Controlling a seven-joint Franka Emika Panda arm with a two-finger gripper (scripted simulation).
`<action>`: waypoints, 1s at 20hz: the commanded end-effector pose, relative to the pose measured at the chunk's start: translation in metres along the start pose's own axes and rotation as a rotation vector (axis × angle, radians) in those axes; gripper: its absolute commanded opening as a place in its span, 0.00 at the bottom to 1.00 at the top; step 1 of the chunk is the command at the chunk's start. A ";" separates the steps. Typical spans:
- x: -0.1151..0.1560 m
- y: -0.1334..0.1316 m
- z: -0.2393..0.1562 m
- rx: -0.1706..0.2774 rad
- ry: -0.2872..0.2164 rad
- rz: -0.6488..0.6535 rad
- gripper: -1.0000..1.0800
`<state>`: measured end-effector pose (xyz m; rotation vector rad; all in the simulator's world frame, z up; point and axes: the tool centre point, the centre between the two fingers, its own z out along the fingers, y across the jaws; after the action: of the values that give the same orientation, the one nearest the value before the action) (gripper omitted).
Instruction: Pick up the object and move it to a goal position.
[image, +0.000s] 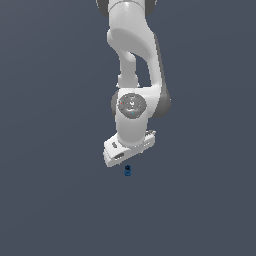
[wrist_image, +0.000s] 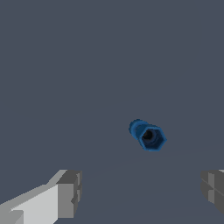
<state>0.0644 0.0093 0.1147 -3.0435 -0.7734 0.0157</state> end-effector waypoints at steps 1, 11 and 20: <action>0.006 0.006 0.006 -0.002 0.002 -0.058 0.96; 0.017 0.020 0.020 -0.004 0.008 -0.189 0.96; 0.018 0.022 0.025 -0.004 0.008 -0.201 0.96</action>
<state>0.0909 -0.0014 0.0916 -2.9520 -1.0755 -0.0002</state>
